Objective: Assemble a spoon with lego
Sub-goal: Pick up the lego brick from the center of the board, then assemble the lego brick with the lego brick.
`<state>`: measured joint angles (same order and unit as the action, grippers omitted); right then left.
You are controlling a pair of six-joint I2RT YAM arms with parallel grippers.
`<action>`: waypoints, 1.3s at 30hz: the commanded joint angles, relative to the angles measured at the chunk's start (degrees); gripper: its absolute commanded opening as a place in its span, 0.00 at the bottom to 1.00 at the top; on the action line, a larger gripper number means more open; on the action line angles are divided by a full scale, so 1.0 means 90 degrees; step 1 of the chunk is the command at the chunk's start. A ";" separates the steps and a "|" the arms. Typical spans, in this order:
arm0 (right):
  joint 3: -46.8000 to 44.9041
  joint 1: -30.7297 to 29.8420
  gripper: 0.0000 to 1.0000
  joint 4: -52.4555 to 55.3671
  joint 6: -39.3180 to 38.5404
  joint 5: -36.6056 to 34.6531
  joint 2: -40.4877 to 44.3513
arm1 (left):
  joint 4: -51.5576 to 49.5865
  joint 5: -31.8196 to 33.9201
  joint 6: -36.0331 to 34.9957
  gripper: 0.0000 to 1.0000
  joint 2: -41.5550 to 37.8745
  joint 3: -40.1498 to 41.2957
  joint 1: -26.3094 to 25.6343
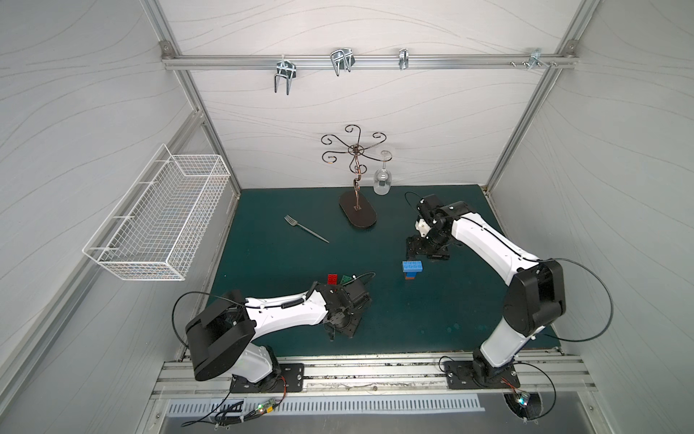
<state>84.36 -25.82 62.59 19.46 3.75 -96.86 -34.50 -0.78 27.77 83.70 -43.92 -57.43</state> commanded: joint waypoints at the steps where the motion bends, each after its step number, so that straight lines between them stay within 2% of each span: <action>1: -0.0025 0.0119 0.85 0.0113 -0.0082 0.0056 0.0145 | -0.0190 0.0164 0.0127 0.37 0.0084 -0.0282 -0.0025; 5: -0.0288 0.0404 0.85 -0.0273 0.0059 0.0704 0.0440 | -0.0346 0.0234 0.0143 0.24 0.0060 -0.0331 -0.0025; 8: -0.1054 0.1036 0.86 -0.1195 0.0501 0.2117 0.1114 | -0.0921 0.0449 -0.0096 0.22 -0.0016 -0.0683 -0.0025; 10: -0.1544 0.1500 0.87 -0.1674 0.0806 0.2772 0.1515 | -0.1412 0.0654 -0.0597 0.23 -0.0102 -0.1104 -0.0017; 12: -0.1782 0.1864 0.88 -0.1697 0.0862 0.3064 0.1717 | -0.1848 0.0829 -0.1461 0.22 -0.0177 -0.1671 0.0037; 13: -0.1843 0.1995 0.88 -0.1669 0.0804 0.3217 0.1747 | -0.1943 0.0714 -0.2012 0.19 -0.0219 -0.1884 0.0092; 15: -0.2238 0.2250 0.88 -0.1996 0.0794 0.3584 0.1898 | -0.2067 0.0169 -0.3343 0.19 -0.0258 -0.2338 0.0261; 20: -0.4367 0.2754 0.86 -0.4750 0.1460 0.4388 0.2725 | -0.2771 -0.0661 -0.5972 0.19 0.0524 -0.4002 0.0914; 23: -0.5000 0.2767 0.85 -0.5783 0.1528 0.4595 0.2771 | -0.3338 -0.0819 -0.6948 0.16 0.1493 -0.5271 0.1230; 25: -0.5238 0.2762 0.84 -0.6358 0.1490 0.4768 0.2640 | -0.3833 -0.0806 -0.7287 0.13 0.2243 -0.6217 0.1347; 28: -0.5265 0.2794 0.84 -0.6598 0.1383 0.4750 0.2262 | -0.4527 -0.0707 -0.7548 0.12 0.3317 -0.7828 0.1400; 31: -0.5322 0.2794 0.81 -0.7242 0.1652 0.5240 0.1695 | -0.4760 -0.0647 -0.7667 0.12 0.3955 -0.8823 0.1392; 33: -0.5402 0.2791 0.80 -0.7586 0.1725 0.5387 0.1419 | -0.4621 -0.0515 -0.7721 0.12 0.4191 -0.9126 0.1364; 39: -0.5439 0.2729 0.76 -0.8164 0.1834 0.5721 0.0736 | -0.3983 -0.0297 -0.7857 0.11 0.4470 -0.9194 0.1158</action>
<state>36.01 -1.02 -5.08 34.87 51.72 -88.12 -71.13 -4.27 -39.86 122.69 -123.22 -45.82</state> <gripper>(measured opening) 0.765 0.332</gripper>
